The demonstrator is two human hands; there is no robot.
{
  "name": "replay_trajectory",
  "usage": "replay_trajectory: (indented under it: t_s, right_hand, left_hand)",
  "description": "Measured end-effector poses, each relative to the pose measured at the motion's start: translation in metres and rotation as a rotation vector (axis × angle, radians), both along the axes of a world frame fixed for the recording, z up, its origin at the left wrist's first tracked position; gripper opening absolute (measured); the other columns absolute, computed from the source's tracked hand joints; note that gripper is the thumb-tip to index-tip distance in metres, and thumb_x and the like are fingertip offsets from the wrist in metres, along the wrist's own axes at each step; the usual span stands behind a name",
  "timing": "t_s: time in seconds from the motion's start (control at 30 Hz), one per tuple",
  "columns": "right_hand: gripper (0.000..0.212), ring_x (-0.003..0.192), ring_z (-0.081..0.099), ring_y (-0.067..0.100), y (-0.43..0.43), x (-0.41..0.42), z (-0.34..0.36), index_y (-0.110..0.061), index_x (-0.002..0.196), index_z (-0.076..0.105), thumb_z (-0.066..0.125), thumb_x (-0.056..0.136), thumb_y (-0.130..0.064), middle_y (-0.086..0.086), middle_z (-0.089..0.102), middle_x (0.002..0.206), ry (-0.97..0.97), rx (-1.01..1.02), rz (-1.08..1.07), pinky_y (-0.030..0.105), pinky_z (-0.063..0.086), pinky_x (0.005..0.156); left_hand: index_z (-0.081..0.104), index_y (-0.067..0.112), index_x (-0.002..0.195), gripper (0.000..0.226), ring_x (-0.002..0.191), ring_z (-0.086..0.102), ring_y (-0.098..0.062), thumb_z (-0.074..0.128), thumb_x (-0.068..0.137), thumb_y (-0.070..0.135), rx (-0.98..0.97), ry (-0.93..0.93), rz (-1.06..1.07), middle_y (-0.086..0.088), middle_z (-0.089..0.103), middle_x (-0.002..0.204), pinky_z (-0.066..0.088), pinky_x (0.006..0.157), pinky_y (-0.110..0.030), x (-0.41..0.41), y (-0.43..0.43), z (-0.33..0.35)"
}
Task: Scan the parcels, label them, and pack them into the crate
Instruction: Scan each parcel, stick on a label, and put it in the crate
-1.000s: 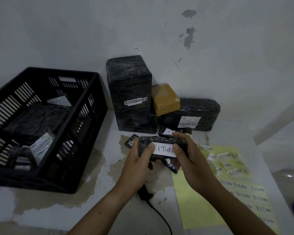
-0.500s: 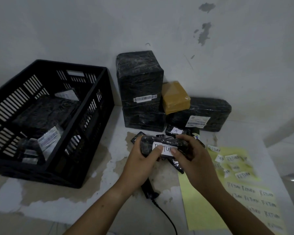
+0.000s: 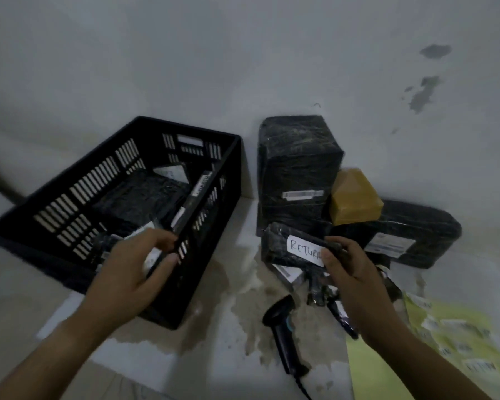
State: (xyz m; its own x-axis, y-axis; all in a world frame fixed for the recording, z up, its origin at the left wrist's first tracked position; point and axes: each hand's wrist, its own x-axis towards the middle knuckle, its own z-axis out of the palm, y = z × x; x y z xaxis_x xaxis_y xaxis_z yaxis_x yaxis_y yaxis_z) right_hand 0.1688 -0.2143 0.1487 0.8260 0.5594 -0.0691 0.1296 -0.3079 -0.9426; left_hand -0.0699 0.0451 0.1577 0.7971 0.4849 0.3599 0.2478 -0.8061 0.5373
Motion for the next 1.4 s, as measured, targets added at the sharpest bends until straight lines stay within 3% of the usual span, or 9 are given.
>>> replay_trajectory:
  t_s: [0.13, 0.23, 0.37, 0.53, 0.63, 0.83, 1.03, 1.2, 1.4]
  right_hand:
    - [0.018, 0.09, 0.069, 0.009, 0.045, -0.004, 0.006, -0.031, 0.113, 0.063, 0.059, 0.096, -0.026, -0.007, 0.067, 0.108, 0.059, 0.044, 0.113, 0.027, 0.06, 0.075]
    - [0.019, 0.078, 0.065, -0.002, 0.091, -0.01, 0.012, -0.027, 0.114, 0.064, 0.06, 0.097, -0.022, -0.003, 0.066, 0.101, -0.019, -0.002, 0.227, 0.016, 0.053, 0.062]
    - [0.025, 0.096, 0.064, 0.005, 0.165, -0.015, 0.02, -0.025, 0.12, 0.064, 0.063, 0.095, -0.024, -0.009, 0.066, 0.109, -0.186, -0.002, 0.343, 0.033, 0.057, 0.082]
    - [0.027, 0.097, 0.064, 0.003, 0.262, -0.025, 0.033, -0.028, 0.118, 0.062, 0.066, 0.092, -0.021, -0.015, 0.066, 0.105, -0.419, 0.036, 0.541, 0.024, 0.055, 0.079]
    - [0.034, 0.108, 0.059, 0.012, 0.313, -0.023, 0.025, -0.027, 0.125, 0.06, 0.066, 0.092, -0.022, -0.008, 0.063, 0.119, -0.66, -0.178, 0.707, 0.029, 0.047, 0.087]
    - [0.042, 0.103, 0.061, 0.024, 0.389, -0.019, -0.017, -0.028, 0.121, 0.061, 0.057, 0.088, -0.002, 0.002, 0.061, 0.125, -0.922, -0.819, 1.045, 0.043, 0.056, 0.086]
    - [0.032, 0.105, 0.058, 0.029, 0.417, -0.032, -0.04, -0.008, 0.115, 0.052, 0.067, 0.087, -0.013, 0.011, 0.059, 0.113, -0.919, -0.911, 1.05, 0.036, 0.049, 0.078]
    - [0.033, 0.084, 0.067, 0.024, 0.422, -0.034, -0.06, -0.004, 0.092, 0.062, 0.078, 0.081, -0.03, 0.004, 0.063, 0.085, -0.871, -1.08, 1.133, 0.039, 0.058, 0.077]
    - [0.016, 0.091, 0.062, 0.025, 0.416, -0.037, -0.05, -0.014, 0.084, 0.059, 0.066, 0.088, -0.028, 0.003, 0.061, 0.091, -0.983, -1.013, 1.099, 0.032, 0.049, 0.069]
  left_hand:
    - [0.063, 0.031, 0.098, 0.036, 0.08, 0.059, -0.008, 0.037, 0.102, 0.056, 0.203, 0.247, 0.046, 0.017, 0.059, 0.09, 0.049, 0.069, -0.039, -0.07, 0.063, -0.03]
    - [0.054, 0.034, 0.084, 0.036, 0.069, 0.052, -0.011, 0.036, 0.101, 0.061, 0.326, 0.37, -0.006, 0.013, 0.053, 0.079, 0.043, 0.066, -0.035, -0.081, 0.089, -0.038]
    - [0.053, 0.036, 0.093, 0.026, 0.063, 0.056, -0.012, 0.051, 0.096, 0.062, 0.369, 0.363, -0.126, 0.009, 0.061, 0.074, 0.036, 0.057, -0.025, -0.074, 0.116, -0.024]
    - [0.042, 0.033, 0.086, 0.033, 0.055, 0.048, -0.014, 0.047, 0.092, 0.065, 0.387, 0.264, -0.136, 0.007, 0.056, 0.065, 0.028, 0.063, -0.024, -0.078, 0.124, -0.038]
    - [0.048, 0.027, 0.074, 0.053, 0.05, 0.046, -0.017, 0.035, 0.092, 0.075, 0.376, 0.262, -0.071, 0.007, 0.051, 0.062, 0.029, 0.062, -0.028, -0.082, 0.132, -0.051]
    - [0.052, 0.023, 0.073, 0.058, 0.052, 0.045, -0.017, 0.036, 0.088, 0.077, 0.402, 0.206, -0.005, 0.006, 0.053, 0.064, 0.023, 0.066, -0.028, -0.08, 0.132, -0.062]
    - [0.054, 0.022, 0.073, 0.052, 0.053, 0.048, -0.017, 0.045, 0.083, 0.073, 0.399, 0.177, 0.003, 0.007, 0.055, 0.066, 0.031, 0.065, -0.029, -0.084, 0.134, -0.067]
    - [0.057, 0.02, 0.074, 0.055, 0.053, 0.05, -0.019, 0.044, 0.081, 0.073, 0.437, 0.19, 0.005, 0.006, 0.056, 0.066, 0.034, 0.064, -0.03, -0.081, 0.137, -0.07]
    - [0.057, 0.02, 0.073, 0.053, 0.053, 0.048, -0.018, 0.045, 0.082, 0.072, 0.447, 0.206, 0.001, 0.006, 0.055, 0.065, 0.027, 0.064, -0.028, -0.083, 0.138, -0.072]
